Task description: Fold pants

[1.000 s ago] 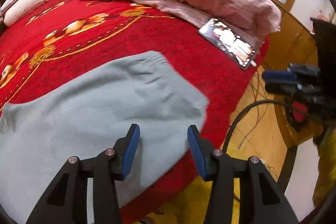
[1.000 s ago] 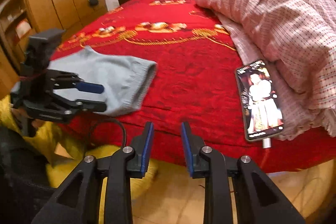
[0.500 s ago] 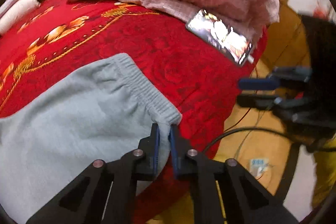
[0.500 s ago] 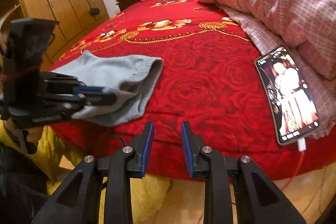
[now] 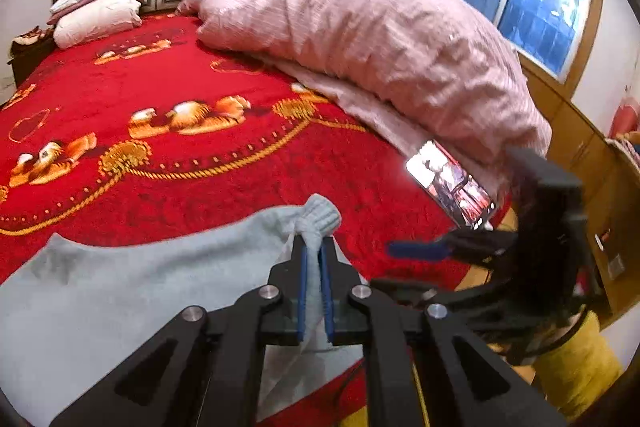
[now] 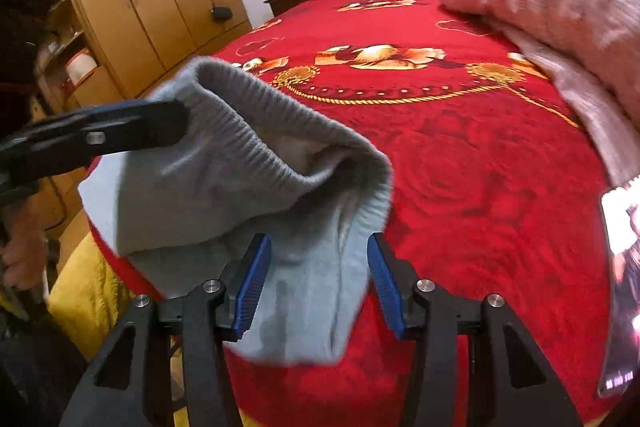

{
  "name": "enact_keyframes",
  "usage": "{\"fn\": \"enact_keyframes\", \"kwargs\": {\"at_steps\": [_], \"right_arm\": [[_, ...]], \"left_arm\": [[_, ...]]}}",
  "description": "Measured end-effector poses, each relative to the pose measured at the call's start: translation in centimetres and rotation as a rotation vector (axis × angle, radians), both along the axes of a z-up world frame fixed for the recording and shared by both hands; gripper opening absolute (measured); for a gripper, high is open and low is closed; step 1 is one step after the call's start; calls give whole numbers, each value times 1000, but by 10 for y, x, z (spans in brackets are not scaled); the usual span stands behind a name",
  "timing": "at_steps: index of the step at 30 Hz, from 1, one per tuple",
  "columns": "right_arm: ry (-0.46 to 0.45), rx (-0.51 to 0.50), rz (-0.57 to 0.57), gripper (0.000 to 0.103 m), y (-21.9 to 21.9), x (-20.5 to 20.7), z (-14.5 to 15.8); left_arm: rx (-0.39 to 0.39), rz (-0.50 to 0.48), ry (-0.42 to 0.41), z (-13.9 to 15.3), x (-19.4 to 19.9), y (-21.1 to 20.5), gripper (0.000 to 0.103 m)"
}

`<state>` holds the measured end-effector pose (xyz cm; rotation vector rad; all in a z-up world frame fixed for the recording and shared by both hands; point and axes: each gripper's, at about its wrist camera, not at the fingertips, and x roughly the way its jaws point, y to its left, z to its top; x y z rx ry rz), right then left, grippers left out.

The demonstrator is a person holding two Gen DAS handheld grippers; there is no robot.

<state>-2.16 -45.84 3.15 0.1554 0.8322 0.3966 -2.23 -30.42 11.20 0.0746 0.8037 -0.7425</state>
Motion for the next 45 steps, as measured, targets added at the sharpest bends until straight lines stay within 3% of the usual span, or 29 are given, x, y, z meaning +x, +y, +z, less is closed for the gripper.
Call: {"fn": "enact_keyframes", "kwargs": {"at_steps": [4, 5, 7, 8, 14, 19, 22, 23, 24, 30, 33, 37, 42, 45], "right_arm": [[24, 27, 0, 51, 6, 21, -10], [23, 49, 7, 46, 6, 25, -11], [36, 52, -6, 17, 4, 31, -14], [53, 28, -35, 8, 3, 34, -15], [51, 45, -141, 8, -6, 40, -23], [120, 177, -170, 10, -22, 43, -26], [101, 162, -178, 20, -29, 32, -15], [78, 140, -177, 30, -30, 24, -10], [63, 125, -170, 35, -29, 18, -7], [52, 185, 47, 34, -1, 16, -4], [53, 207, -30, 31, -2, 35, -11], [88, 361, -163, 31, -38, 45, -21], [119, 192, -152, 31, -41, 23, -19], [152, 124, -208, 31, -62, 4, -16]], "left_arm": [[-5, 4, -20, 6, 0, 0, 6], [-6, 4, -26, 7, -2, 0, 6], [-11, 4, -37, 10, -3, 0, 6], [-15, 5, -41, 12, -4, 1, 6], [-35, 15, -60, 19, -3, 4, 5], [-41, 0, -20, 11, -1, 0, 5], [-42, -8, -7, 7, -3, -2, 5], [-42, -11, -7, 6, -3, -3, 5], [-43, -13, -10, 7, -4, -3, 5], [-59, -18, -9, 10, -5, -2, 5], [-76, -40, 34, 7, -6, -3, 6], [-78, -71, 86, 1, -10, -7, 6], [-62, -130, 107, -1, -20, -10, 6], [-69, -150, 103, 1, -24, -8, 16]]}}
